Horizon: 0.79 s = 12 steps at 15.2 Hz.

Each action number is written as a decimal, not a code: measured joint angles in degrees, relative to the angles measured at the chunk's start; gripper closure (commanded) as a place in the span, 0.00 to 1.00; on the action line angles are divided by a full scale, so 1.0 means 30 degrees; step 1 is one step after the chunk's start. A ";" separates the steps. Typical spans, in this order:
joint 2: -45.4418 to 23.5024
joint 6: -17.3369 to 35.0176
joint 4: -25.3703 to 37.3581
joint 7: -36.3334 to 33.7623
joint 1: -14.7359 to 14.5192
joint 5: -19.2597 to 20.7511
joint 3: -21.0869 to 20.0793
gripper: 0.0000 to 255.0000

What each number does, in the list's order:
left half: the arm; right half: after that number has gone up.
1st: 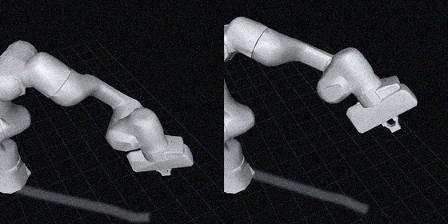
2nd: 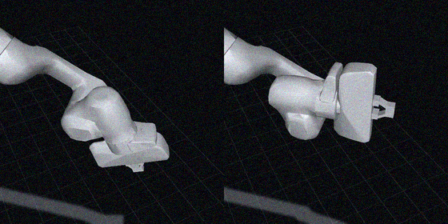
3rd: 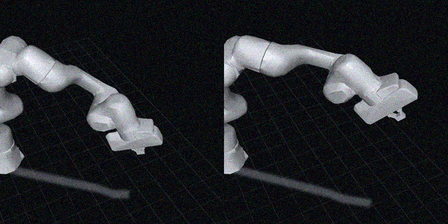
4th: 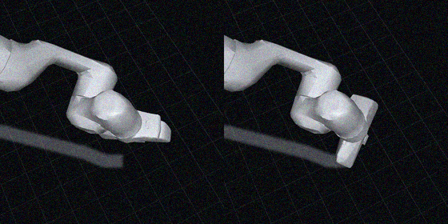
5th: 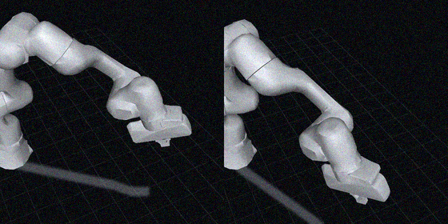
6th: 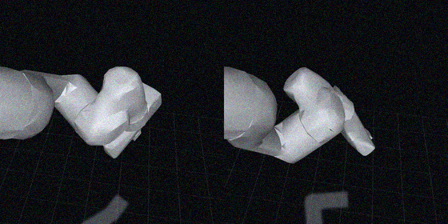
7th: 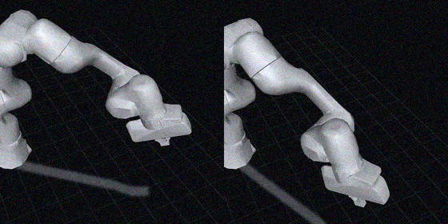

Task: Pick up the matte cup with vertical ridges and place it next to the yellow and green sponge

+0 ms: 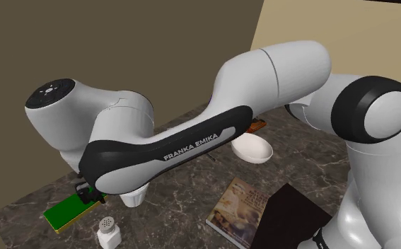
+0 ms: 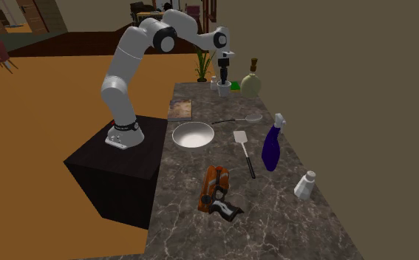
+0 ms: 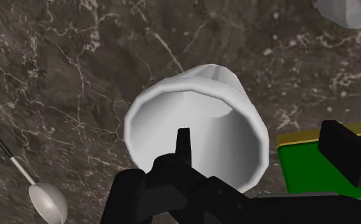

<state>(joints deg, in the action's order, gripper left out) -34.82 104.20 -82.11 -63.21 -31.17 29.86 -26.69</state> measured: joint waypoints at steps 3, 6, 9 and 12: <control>0.0040 -0.0669 0.0659 0.0113 -0.0191 -0.0105 -0.0068 0.00; 0.0312 -0.1797 0.1576 0.0314 -0.0434 -0.0306 -0.0208 0.00; 0.0218 -0.2120 0.1977 0.0356 -0.0563 -0.0315 -0.0215 0.00; 0.0206 -0.2172 0.2036 0.0367 -0.0578 -0.0317 -0.0215 0.00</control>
